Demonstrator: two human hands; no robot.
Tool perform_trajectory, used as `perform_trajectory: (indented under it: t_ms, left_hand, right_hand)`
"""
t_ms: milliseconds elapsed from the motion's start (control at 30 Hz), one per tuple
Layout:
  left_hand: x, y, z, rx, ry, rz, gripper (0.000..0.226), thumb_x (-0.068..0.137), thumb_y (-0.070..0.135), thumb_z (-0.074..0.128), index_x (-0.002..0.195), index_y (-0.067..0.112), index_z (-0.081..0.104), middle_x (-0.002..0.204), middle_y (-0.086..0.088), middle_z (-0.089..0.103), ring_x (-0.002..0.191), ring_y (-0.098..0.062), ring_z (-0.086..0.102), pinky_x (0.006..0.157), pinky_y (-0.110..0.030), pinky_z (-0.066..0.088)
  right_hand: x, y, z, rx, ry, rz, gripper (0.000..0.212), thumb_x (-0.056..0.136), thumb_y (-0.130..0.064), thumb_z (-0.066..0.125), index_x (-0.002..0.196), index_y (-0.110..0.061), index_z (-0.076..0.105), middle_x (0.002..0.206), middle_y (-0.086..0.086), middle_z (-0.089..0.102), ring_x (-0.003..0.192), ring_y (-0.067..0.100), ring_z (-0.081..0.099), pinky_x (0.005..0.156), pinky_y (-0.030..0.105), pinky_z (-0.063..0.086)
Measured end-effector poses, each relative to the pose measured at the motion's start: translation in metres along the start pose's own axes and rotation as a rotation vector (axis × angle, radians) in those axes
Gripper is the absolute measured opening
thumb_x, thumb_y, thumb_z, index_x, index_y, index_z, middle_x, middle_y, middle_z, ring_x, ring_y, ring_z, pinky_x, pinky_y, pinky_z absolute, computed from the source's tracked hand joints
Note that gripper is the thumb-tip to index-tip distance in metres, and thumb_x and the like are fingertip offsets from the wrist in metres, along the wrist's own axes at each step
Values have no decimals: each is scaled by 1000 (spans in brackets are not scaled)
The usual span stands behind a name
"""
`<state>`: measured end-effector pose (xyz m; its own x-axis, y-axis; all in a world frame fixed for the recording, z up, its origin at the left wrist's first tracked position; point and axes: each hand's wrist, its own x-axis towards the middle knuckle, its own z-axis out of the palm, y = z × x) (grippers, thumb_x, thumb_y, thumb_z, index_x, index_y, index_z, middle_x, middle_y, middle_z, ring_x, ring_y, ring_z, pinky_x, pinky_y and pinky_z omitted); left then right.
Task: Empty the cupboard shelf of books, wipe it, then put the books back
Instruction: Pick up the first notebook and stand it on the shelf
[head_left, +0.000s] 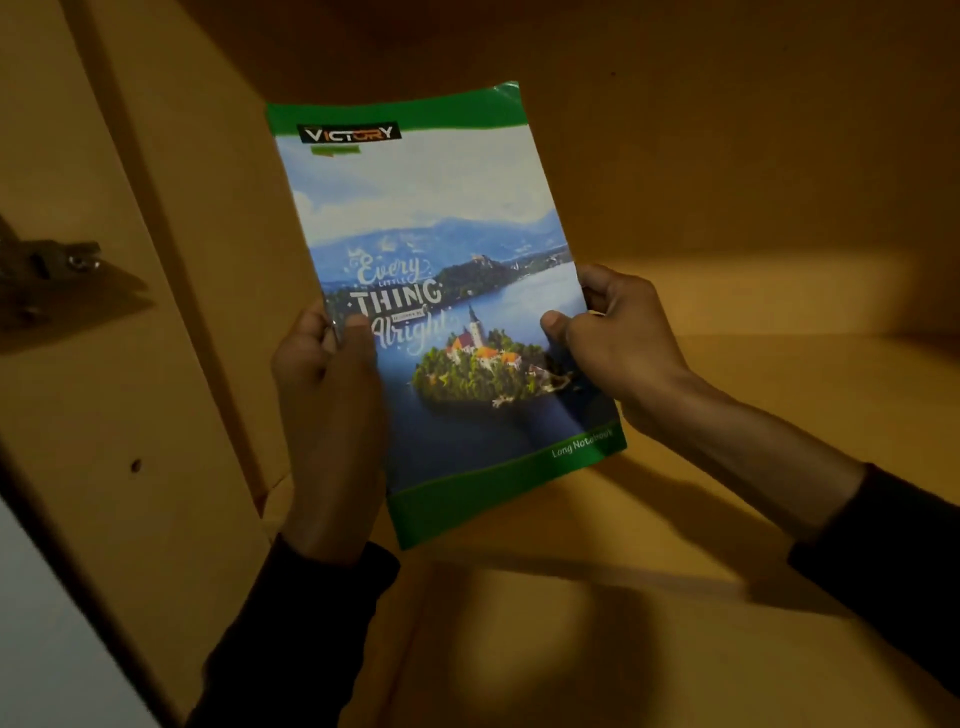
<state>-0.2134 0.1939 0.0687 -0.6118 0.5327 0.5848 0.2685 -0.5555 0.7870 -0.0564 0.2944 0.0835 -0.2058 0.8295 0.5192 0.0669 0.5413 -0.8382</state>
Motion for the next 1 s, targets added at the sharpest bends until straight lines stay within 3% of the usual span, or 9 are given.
perform_trajectory:
  t_ms: [67, 167, 267, 333, 433, 533, 667, 800, 1000]
  left_hand:
    - [19, -12, 6, -4, 30, 25, 34, 98, 5, 45, 67, 17, 40, 50, 3, 25, 52, -6, 19, 50, -27, 20]
    - [44, -30, 18, 24, 87, 55, 14, 99, 8, 45, 96, 4, 59, 68, -19, 44, 57, -2, 35, 58, -23, 33]
    - [62, -47, 31, 33, 131, 100, 18, 99, 4, 46, 106, 15, 59, 95, 4, 61, 78, 5, 54, 78, -11, 41]
    - [73, -63, 39, 3, 146, 101, 19, 98, 4, 47, 99, 20, 57, 94, 9, 59, 80, 11, 56, 80, -10, 43]
    - [88, -87, 49, 41, 196, 29, 29, 99, 4, 49, 126, -4, 53, 125, -12, 59, 114, -16, 55, 99, -24, 41]
    - [98, -104, 59, 113, 235, 17, 40, 100, 4, 49, 138, -6, 44, 140, -16, 49, 129, -18, 44, 99, -13, 29]
    - [112, -122, 72, 140, 293, 57, 37, 99, 4, 50, 135, -5, 48, 139, -17, 51, 129, -19, 45, 97, -12, 29]
    - [130, -136, 79, 213, 344, 86, 31, 98, 3, 51, 128, 0, 53, 126, -14, 57, 114, -15, 47, 93, -16, 30]
    - [151, -152, 87, 271, 427, 121, 24, 94, -1, 54, 117, -1, 58, 100, -10, 61, 97, -24, 54, 77, -23, 33]
  right_hand:
    - [20, 4, 10, -29, 6, -1, 30, 92, 1, 60, 114, -19, 61, 87, -20, 60, 70, -8, 59, 69, 10, 52]
    - [47, 15, 24, -74, 24, 30, 25, 92, -1, 61, 112, -15, 62, 86, -14, 60, 80, 9, 61, 85, 36, 57]
    - [71, 32, 36, -121, 33, 49, 18, 90, -3, 63, 104, -15, 61, 90, -2, 64, 91, 26, 63, 88, 51, 54]
    - [86, 44, 42, -140, 43, 53, 16, 89, -4, 64, 103, -11, 61, 97, 8, 65, 94, 29, 63, 88, 53, 54]
    - [108, 61, 47, -151, 52, 66, 18, 89, -4, 64, 106, -10, 61, 99, 6, 63, 96, 28, 62, 90, 51, 53]
    - [129, 74, 51, -154, 47, 66, 26, 88, -4, 64, 114, -8, 62, 99, 5, 62, 99, 29, 61, 91, 50, 52]
    - [163, 87, 61, -159, 15, 69, 33, 89, -5, 63, 121, -9, 60, 103, 5, 62, 97, 27, 60, 90, 46, 53]
    - [191, 101, 73, -166, -39, 74, 40, 88, -7, 64, 127, -12, 58, 107, 3, 63, 101, 24, 60, 91, 36, 51]
    - [204, 152, 96, -269, -166, 172, 60, 81, -20, 75, 135, -9, 50, 127, 12, 62, 113, 33, 60, 96, 43, 51]
